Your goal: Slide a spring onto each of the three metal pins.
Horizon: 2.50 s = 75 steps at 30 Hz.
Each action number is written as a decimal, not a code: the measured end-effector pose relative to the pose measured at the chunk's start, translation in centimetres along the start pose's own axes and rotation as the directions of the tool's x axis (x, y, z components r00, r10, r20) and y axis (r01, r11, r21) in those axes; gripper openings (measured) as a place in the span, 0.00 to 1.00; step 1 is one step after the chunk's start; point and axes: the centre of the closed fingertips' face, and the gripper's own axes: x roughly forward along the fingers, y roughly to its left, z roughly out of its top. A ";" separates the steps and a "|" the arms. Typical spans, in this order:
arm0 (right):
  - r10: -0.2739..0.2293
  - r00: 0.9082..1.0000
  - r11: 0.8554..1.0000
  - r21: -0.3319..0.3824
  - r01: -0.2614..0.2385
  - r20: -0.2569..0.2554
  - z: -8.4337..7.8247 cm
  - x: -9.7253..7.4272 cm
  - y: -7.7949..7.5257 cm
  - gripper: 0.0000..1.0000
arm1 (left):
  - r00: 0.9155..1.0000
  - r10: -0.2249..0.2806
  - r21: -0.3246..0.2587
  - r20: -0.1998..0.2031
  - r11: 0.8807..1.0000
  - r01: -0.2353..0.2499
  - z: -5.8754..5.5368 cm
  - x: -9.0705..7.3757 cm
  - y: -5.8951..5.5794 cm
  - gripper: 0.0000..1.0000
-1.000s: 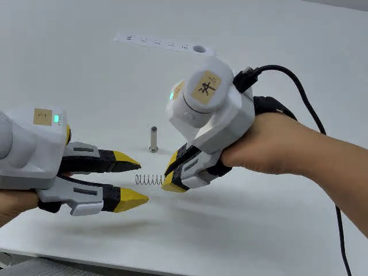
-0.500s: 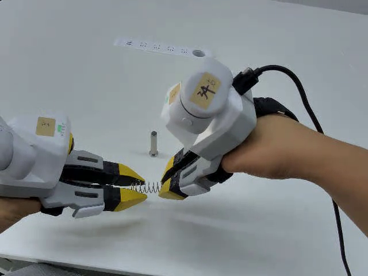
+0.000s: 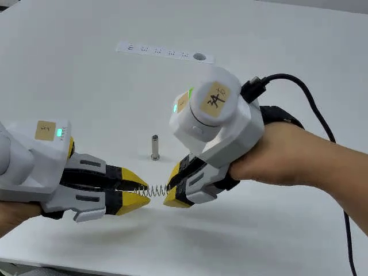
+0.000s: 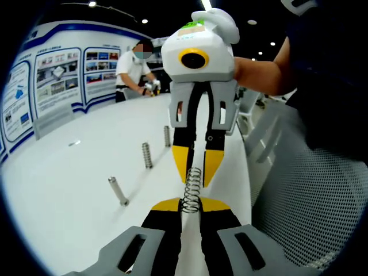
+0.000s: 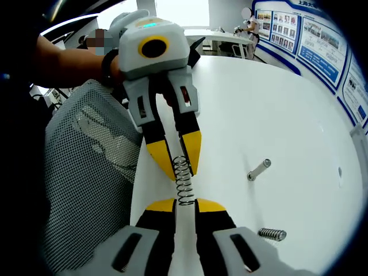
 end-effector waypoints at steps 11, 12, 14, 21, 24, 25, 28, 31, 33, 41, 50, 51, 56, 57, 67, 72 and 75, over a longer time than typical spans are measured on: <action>-0.009 0.999 1.000 -0.008 0.009 0.043 1.2 -0.9 -0.2 0.12 | 1.000 0.002 -0.007 -0.004 1.000 -0.002 -0.2 0.1 0.0 0.11; -0.008 0.999 1.000 -0.008 0.009 0.048 1.4 -1.0 -0.2 0.12 | 1.000 0.003 -0.008 -0.003 1.000 -0.003 -0.2 0.1 0.0 0.11; -0.009 0.998 1.000 -0.012 0.010 0.056 1.9 -1.2 -0.1 0.12 | 1.000 0.004 -0.010 0.000 1.000 -0.004 -0.2 0.1 0.1 0.11; -0.012 0.997 0.999 -0.037 0.015 0.073 3.4 -1.5 0.3 0.12 | 1.000 0.001 -0.012 0.011 1.000 -0.001 -0.3 0.2 -0.1 0.10; -0.006 0.997 0.999 -0.046 0.010 0.077 3.9 -1.5 0.6 0.12 | 1.000 -0.001 -0.013 0.015 1.000 0.001 -0.4 0.3 -0.2 0.10; -0.004 0.997 0.999 -0.050 0.008 0.079 4.1 -1.4 0.7 0.12 | 1.000 -0.003 -0.013 0.017 1.000 0.003 -0.4 0.3 -0.3 0.10; -0.004 0.997 0.998 -0.059 0.008 0.074 4.4 -1.3 0.8 0.12 | 1.000 -0.006 -0.010 0.018 1.000 0.006 -0.4 0.4 -0.3 0.10; -0.007 0.997 0.998 -0.066 0.012 0.075 4.6 -1.4 0.7 0.12 | 1.000 -0.004 -0.009 0.024 1.000 0.005 -0.3 0.3 -0.2 0.10; -0.009 0.997 0.998 -0.068 0.014 0.072 4.7 -1.4 0.6 0.12 | 1.000 -0.003 -0.010 0.028 1.000 0.004 -0.2 0.2 -0.1 0.10; -0.008 0.998 0.997 -0.074 0.012 0.056 4.4 -1.0 0.7 0.13 | 0.999 -0.012 -0.009 0.034 1.000 0.012 0.0 0.5 -0.2 0.10; -0.010 0.998 0.998 -0.068 0.014 0.062 4.5 -1.1 0.4 0.12 | 0.999 0.010 -0.032 0.043 0.999 -0.008 0.1 0.4 0.2 0.12; -0.011 0.998 0.998 -0.067 0.015 0.061 4.4 -1.1 0.3 0.12 | 0.999 0.013 -0.036 0.045 0.999 -0.011 0.1 0.3 0.2 0.13; -0.014 0.998 0.998 -0.064 0.017 0.056 4.1 -1.2 0.1 0.12 | 0.998 0.036 -0.057 0.049 0.998 -0.034 0.1 0.1 0.7 0.18; -0.015 0.998 0.998 -0.063 0.019 0.056 4.0 -1.3 0.0 0.12 | 0.998 0.040 -0.062 0.049 0.997 -0.037 0.1 0.0 0.8 0.19; -0.046 0.997 0.998 -0.043 0.049 0.060 3.5 -2.3 -1.3 0.12 | 0.994 0.102 -0.107 0.046 0.990 -0.096 0.0 -0.6 1.8 0.34; -0.067 0.997 0.997 -0.043 0.069 0.046 3.2 -2.8 -2.0 0.12 | 0.990 0.128 -0.125 0.053 0.985 -0.121 0.0 -0.9 2.4 0.40; -0.083 0.996 0.996 -0.038 0.084 0.046 3.3 -3.4 -2.7 0.12 | 0.988 0.144 -0.133 0.060 0.982 -0.135 0.0 -1.2 2.6 0.43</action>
